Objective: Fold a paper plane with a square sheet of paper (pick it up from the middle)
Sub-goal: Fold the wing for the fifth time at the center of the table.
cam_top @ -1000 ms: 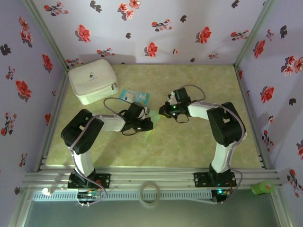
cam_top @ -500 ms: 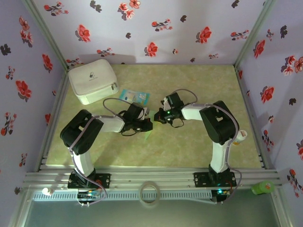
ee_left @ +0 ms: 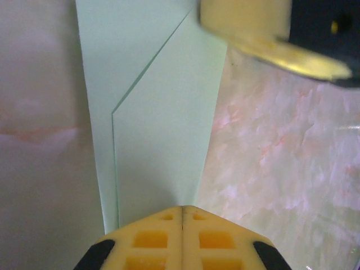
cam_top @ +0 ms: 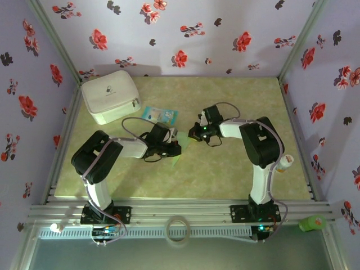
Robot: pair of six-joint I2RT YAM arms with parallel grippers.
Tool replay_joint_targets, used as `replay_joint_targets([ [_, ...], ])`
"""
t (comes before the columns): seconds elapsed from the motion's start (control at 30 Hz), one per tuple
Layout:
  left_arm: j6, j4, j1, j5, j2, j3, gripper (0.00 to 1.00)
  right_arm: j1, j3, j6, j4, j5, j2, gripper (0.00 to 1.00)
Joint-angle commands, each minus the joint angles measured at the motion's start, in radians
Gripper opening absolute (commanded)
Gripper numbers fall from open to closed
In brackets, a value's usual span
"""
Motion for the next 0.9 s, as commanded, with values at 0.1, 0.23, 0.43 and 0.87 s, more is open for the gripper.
replay_joint_targets([
  [0.1,0.026,-0.133,0.003,-0.018,0.04,-0.061,0.0,-0.073,0.033,0.014,-0.032,0.161,0.046,0.01],
  [0.23,0.022,-0.124,0.003,-0.015,0.042,-0.064,0.0,-0.095,0.041,0.027,-0.023,0.144,0.027,0.02],
  [0.43,0.016,-0.112,0.002,-0.012,0.042,-0.067,0.0,-0.085,0.03,0.028,-0.021,0.107,-0.089,0.04],
  [0.87,-0.017,-0.074,0.0,-0.012,0.033,-0.063,0.0,0.054,-0.072,0.042,0.04,0.007,-0.064,0.0],
])
